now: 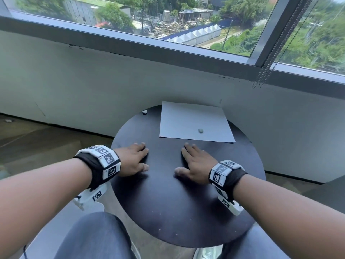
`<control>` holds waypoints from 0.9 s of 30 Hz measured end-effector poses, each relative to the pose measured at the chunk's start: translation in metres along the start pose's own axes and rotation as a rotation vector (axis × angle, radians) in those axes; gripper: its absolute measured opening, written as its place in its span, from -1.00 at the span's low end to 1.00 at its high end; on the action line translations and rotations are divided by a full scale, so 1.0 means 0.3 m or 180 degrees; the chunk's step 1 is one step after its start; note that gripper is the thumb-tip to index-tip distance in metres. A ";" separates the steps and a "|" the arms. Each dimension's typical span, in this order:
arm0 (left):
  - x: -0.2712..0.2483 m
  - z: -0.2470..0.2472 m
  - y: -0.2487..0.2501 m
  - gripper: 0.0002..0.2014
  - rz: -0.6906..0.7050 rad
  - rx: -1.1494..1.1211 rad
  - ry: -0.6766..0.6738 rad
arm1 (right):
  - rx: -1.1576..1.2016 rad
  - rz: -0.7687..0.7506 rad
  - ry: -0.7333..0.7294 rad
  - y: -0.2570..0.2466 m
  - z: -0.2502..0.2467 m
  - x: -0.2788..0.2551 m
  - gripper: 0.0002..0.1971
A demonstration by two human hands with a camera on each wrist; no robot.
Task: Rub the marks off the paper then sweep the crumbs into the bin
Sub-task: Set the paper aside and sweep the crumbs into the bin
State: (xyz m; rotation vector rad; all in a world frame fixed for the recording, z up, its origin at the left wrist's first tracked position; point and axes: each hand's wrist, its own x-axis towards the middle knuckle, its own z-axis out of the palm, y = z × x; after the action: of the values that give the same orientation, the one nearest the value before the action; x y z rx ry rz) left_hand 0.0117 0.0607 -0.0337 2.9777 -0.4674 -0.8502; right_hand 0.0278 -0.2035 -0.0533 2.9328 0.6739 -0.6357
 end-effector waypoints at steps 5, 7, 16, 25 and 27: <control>-0.148 0.063 0.038 -0.15 0.0622 -0.0065 -0.0383 | -0.0223 -0.1190 -0.0298 -0.134 0.033 -0.179 -0.05; -0.189 0.072 0.049 -0.07 0.0810 -0.0348 -0.0432 | 0.0020 -0.1310 -0.0327 -0.127 0.003 -0.172 -0.08; -0.164 0.116 -0.057 0.03 -0.0098 -0.0303 0.0117 | -0.0044 -0.0316 -0.0148 -0.189 0.026 -0.071 0.03; -0.163 0.165 -0.070 -0.21 0.0047 -0.0394 0.0557 | 0.0358 0.0004 0.0020 -0.128 -0.043 -0.004 -0.15; -0.158 0.170 -0.079 -0.15 -0.0144 -0.0206 0.0462 | 0.0105 0.0052 -0.0075 -0.153 0.003 -0.001 -0.07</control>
State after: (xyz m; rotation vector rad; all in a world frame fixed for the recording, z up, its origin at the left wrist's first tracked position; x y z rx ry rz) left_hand -0.0464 0.1004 -0.0549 2.9728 -0.3620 -0.6330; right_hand 0.0075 -0.1624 -0.0529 2.9527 0.6426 -0.6855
